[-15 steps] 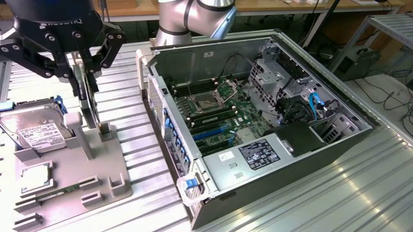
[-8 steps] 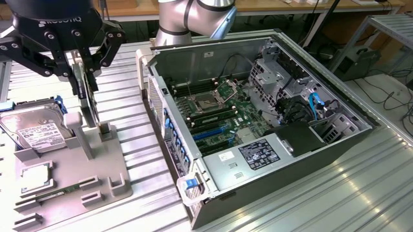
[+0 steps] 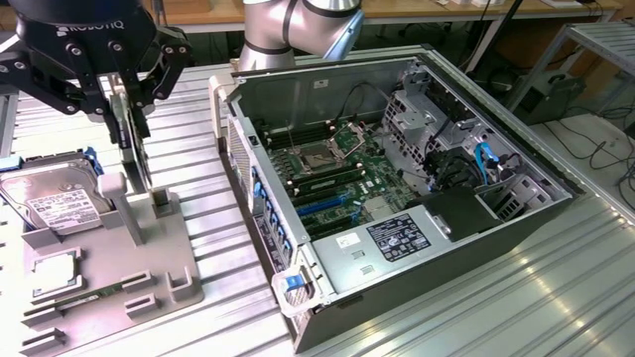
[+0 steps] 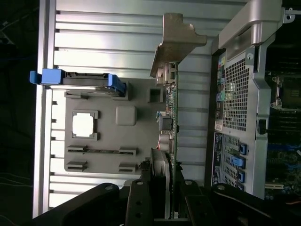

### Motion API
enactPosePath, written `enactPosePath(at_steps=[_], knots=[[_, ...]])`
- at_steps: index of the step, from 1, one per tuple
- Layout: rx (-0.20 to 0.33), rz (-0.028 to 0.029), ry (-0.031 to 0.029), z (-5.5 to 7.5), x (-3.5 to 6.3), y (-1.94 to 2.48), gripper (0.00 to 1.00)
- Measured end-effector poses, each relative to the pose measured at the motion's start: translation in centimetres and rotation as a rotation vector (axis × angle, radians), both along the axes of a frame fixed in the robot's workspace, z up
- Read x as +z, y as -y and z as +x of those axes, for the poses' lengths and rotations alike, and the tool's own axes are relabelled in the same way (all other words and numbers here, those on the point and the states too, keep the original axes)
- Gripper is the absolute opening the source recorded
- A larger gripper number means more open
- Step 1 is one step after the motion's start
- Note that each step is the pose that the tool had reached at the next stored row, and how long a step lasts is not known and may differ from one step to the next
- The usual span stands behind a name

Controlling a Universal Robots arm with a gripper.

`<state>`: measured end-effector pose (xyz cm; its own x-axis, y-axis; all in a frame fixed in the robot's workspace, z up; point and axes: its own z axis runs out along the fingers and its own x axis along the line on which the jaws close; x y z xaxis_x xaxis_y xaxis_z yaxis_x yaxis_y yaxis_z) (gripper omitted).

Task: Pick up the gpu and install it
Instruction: 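Pick up the gpu and move the gpu toward the slot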

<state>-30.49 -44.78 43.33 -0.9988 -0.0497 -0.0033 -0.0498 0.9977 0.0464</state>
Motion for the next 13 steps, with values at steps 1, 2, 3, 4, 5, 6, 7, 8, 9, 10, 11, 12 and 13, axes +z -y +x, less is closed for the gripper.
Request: enactPosePath(at_steps=[1,2,3,4,5,6,7,8,9,10,11,12,13], knots=[[0.000,0.0001,-0.0001,0.00,0.07,0.00,0.27],[0.000,0.0004,-0.0002,0.00,0.14,0.00,0.27],[0.000,0.0004,-0.0003,0.00,0.20,0.00,0.27],[0.000,0.0005,-0.0003,0.00,0.25,0.00,0.27],[0.000,0.0005,-0.0003,0.00,0.32,0.00,0.27],[0.000,0.0006,-0.0003,0.00,0.39,0.00,0.27],[0.000,0.0005,-0.0003,0.00,0.45,0.00,0.27],[0.000,0.0007,-0.0003,0.00,0.56,0.00,0.27],[0.000,0.0007,-0.0004,0.00,0.63,0.00,0.27],[0.000,0.0007,-0.0004,0.00,0.71,0.00,0.27],[0.000,0.0007,-0.0005,0.00,0.85,0.00,0.27],[0.000,0.0008,-0.0005,0.00,0.89,0.00,0.27],[0.000,0.0008,-0.0005,0.00,0.92,0.00,0.27]])
